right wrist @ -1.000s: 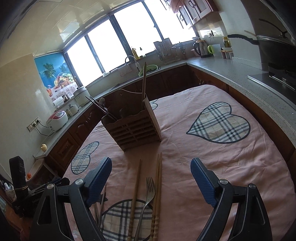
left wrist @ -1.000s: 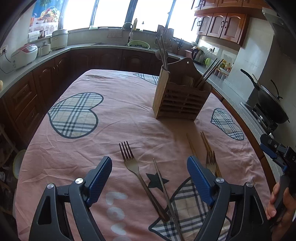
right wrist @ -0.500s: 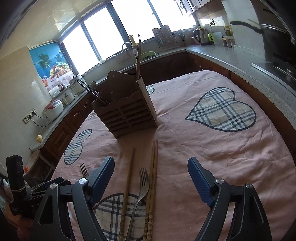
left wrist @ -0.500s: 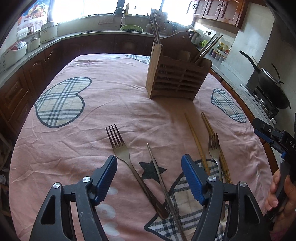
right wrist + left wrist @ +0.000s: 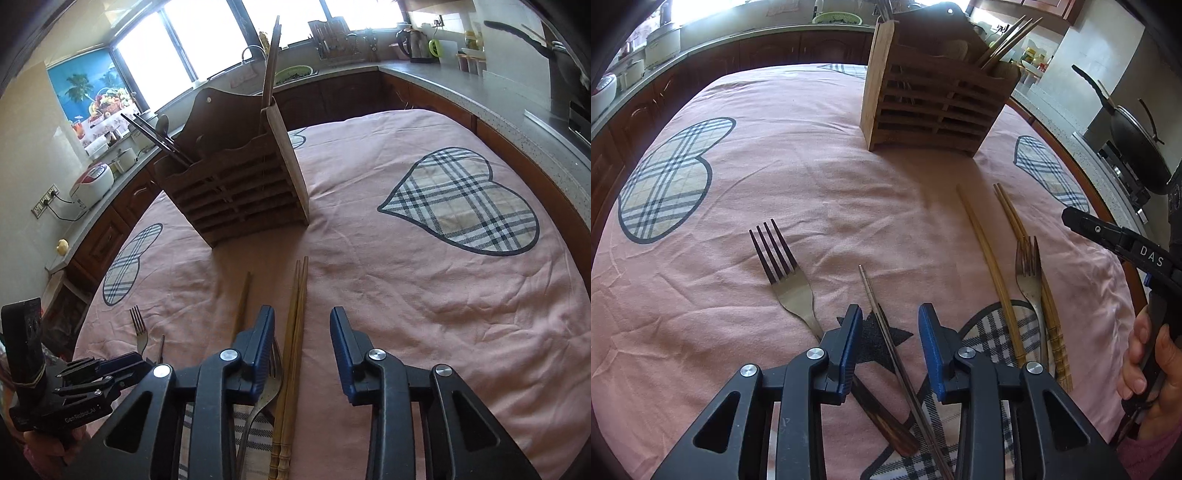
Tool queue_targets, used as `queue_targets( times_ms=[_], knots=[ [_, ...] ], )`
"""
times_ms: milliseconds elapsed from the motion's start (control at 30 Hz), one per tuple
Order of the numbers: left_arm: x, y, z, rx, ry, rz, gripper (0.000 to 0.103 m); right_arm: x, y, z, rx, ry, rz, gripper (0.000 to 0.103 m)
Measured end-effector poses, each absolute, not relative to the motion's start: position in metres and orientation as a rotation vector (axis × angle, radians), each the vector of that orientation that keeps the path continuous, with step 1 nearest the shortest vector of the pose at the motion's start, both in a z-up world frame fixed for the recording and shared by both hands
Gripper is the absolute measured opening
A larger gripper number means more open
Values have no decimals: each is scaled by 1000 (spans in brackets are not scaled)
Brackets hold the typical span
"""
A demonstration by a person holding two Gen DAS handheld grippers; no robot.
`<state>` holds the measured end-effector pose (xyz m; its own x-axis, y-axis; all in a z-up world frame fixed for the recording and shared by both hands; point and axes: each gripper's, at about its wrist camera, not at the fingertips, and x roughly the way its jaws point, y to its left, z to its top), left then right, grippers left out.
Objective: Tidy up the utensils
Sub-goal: 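Close the left tool on a metal chopstick while the right tool grasps wooden chopsticks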
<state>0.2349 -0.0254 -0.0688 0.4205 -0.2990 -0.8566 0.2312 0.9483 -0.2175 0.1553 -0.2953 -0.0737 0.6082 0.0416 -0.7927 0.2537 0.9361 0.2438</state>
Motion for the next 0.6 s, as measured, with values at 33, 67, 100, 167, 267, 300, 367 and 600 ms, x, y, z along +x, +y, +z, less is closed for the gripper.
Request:
queue_targets(
  times_ms=[33,67,100,167,267,300,367,600],
  knots=[
    [238,-27,-72,-65,1099,-328,30,159,-297,-76,349,921,-127,31],
    [242,-27,-75,-64,1108,-325,29,162,-298,-78,348,928,-125,30],
    [245,-27,-77,-63,1114,-325,27,165,-299,-80,347,936,-123,29],
    [250,-30,-81,-59,1119,-323,26,171,-300,-85,335,954,-123,28],
    [257,-33,-83,-52,1126,-323,25,180,-302,-93,324,980,-124,24],
    [258,-35,-83,-45,1125,-324,25,183,-302,-95,319,986,-124,24],
    [262,-39,-84,-35,1123,-324,24,189,-303,-100,314,1001,-125,23],
    [262,-43,-86,-2,1107,-318,17,208,-298,-112,265,1048,-118,19]
  ],
)
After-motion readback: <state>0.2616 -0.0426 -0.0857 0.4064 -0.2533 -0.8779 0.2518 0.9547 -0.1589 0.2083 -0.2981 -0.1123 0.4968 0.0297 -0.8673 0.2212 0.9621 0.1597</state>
